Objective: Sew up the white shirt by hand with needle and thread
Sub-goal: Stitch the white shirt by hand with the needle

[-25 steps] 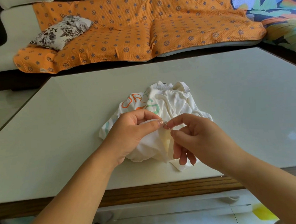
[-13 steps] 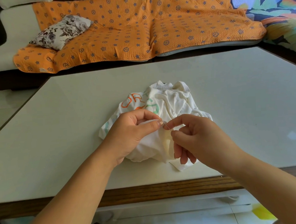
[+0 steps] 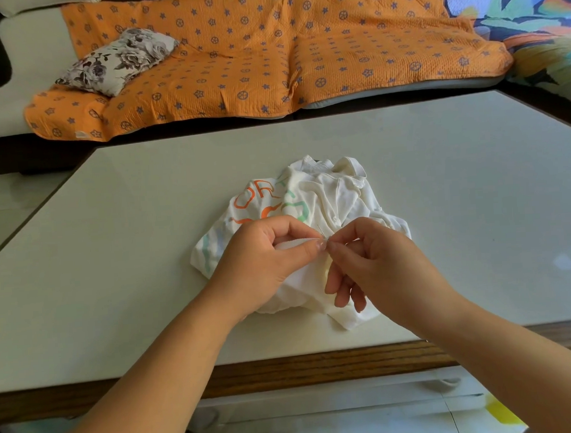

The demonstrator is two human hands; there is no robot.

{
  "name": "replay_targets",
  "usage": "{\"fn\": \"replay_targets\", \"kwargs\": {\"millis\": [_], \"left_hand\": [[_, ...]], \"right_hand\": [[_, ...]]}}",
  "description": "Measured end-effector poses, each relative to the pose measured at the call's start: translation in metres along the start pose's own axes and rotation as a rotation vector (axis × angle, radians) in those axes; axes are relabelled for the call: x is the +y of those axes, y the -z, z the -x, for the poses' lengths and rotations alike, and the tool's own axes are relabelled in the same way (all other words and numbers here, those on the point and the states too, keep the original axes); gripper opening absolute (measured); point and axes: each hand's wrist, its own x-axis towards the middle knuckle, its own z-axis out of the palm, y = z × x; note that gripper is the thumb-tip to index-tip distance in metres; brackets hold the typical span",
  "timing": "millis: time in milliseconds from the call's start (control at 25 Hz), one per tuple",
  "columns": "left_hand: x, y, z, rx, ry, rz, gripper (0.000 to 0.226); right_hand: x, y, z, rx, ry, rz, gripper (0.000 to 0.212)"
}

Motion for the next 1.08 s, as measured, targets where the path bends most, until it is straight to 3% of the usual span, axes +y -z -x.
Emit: {"fn": "replay_targets", "kwargs": {"millis": [320, 400, 520, 720, 800, 880, 960, 1080], "left_hand": [[-0.003, -0.005, -0.001, 0.005, -0.056, -0.073, 0.015], [-0.006, -0.007, -0.001, 0.003, -0.077, -0.144, 0.018], [-0.008, -0.009, -0.001, 0.016, -0.085, -0.185, 0.013], [-0.005, -0.004, 0.0, -0.019, -0.067, -0.207, 0.015], [-0.002, -0.003, 0.001, -0.05, -0.03, -0.176, 0.012], [-0.001, -0.001, 0.002, -0.083, 0.001, -0.146, 0.01], [0.0, 0.0, 0.002, -0.115, 0.025, -0.106, 0.01], [0.0, 0.002, 0.003, -0.159, 0.062, -0.077, 0.011]], "right_hand": [[0.004, -0.001, -0.005, 0.011, 0.006, -0.171, 0.004], [0.005, 0.0, -0.007, -0.034, 0.006, -0.195, 0.009], [0.005, 0.001, -0.007, -0.046, -0.012, -0.168, 0.01], [0.002, 0.025, -0.024, 0.272, 0.034, 0.021, 0.009], [0.0, 0.038, -0.031, 0.257, -0.017, -0.185, 0.01], [-0.004, 0.043, -0.033, 0.113, -0.108, -0.59, 0.01], [-0.006, 0.042, -0.035, 0.018, -0.139, -0.847, 0.01], [0.002, 0.042, -0.045, 0.132, -0.038, -0.873, 0.011]]}}
